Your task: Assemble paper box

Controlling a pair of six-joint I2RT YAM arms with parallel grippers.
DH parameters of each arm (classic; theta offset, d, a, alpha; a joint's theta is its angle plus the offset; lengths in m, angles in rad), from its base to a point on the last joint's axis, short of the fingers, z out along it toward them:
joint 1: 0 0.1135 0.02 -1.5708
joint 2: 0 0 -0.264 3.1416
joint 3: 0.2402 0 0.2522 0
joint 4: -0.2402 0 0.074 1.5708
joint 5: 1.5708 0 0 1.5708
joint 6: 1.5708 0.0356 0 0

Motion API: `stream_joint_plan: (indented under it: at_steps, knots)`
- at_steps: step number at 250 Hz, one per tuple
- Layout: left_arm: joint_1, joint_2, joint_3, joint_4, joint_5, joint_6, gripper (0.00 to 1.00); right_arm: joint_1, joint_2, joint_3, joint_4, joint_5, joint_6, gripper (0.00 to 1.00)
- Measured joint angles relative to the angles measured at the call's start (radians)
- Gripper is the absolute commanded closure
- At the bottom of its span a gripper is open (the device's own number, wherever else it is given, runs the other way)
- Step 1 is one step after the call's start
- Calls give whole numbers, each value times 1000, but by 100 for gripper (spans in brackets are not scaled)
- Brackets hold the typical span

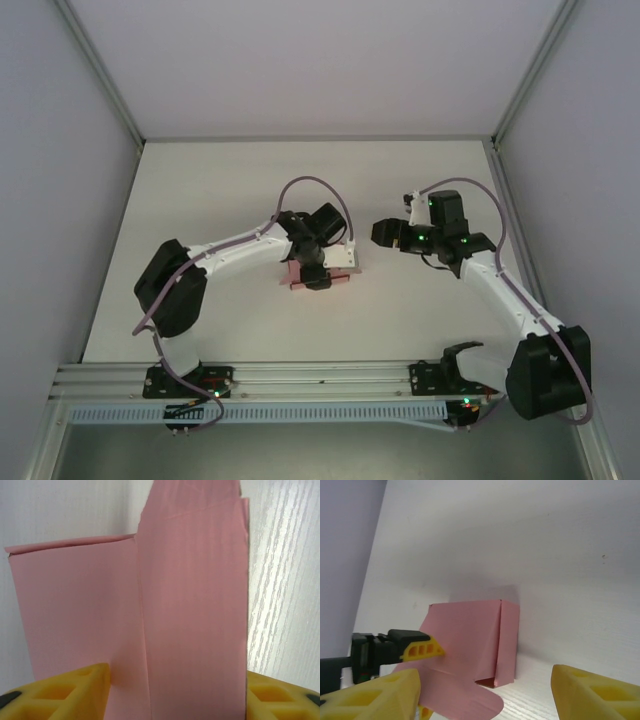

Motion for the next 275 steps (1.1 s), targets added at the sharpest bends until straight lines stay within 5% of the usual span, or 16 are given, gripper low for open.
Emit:
stream_joint_plan:
  at_steps: [89, 148, 202, 275]
  knots:
    - [-21, -111, -124, 114, -8, -114, 0, 82, 161, 32, 6, 66, 5, 31]
    - [-23, -327, -243, 254, -106, -234, 0, 164, 303, 83, 23, 91, 58, 34]
    - [-20, -334, -333, 333, -225, -344, 0, 251, 425, 116, 34, 99, 82, 35]
    - [220, -574, -510, 462, -208, -810, 0, 303, 476, 116, 40, 158, 84, 34]
